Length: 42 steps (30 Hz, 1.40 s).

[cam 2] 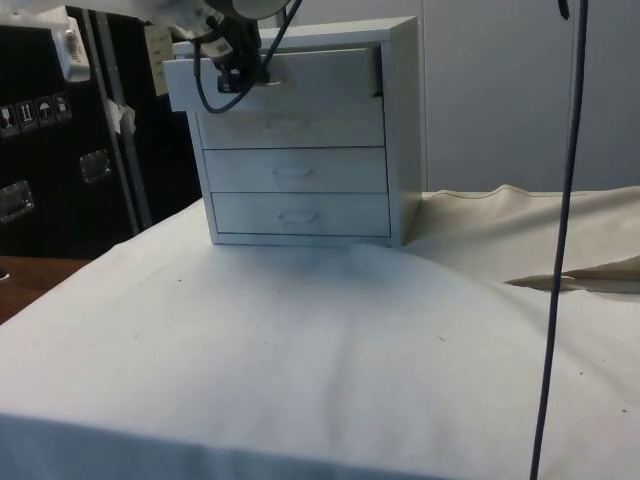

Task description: Open the drawer, then close it.

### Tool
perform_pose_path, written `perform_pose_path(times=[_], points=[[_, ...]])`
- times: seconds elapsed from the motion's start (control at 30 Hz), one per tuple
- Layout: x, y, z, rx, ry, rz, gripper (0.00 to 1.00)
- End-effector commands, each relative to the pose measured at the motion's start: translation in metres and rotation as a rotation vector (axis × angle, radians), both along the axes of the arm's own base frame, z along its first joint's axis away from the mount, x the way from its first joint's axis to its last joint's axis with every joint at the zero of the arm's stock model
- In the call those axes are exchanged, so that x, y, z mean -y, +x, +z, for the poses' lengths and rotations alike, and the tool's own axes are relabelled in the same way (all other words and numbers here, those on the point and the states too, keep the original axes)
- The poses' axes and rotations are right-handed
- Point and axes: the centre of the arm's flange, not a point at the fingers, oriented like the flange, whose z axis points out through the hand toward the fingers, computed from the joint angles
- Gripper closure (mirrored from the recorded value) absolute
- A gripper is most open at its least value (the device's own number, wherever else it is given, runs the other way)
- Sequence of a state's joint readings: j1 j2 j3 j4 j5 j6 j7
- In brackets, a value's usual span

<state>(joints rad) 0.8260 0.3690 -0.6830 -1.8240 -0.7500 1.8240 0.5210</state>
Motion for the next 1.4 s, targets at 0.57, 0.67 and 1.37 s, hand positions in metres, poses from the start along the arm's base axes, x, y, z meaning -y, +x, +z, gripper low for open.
perform_pose_path(times=[0.57,0.67,1.37], points=[[0.042,0.005,0.007,0.009,-0.010,-0.011,1.00],[0.054,0.006,0.008,0.015,-0.009,0.004,1.00],[0.069,0.005,0.007,0.023,-0.007,-0.011,1.00]])
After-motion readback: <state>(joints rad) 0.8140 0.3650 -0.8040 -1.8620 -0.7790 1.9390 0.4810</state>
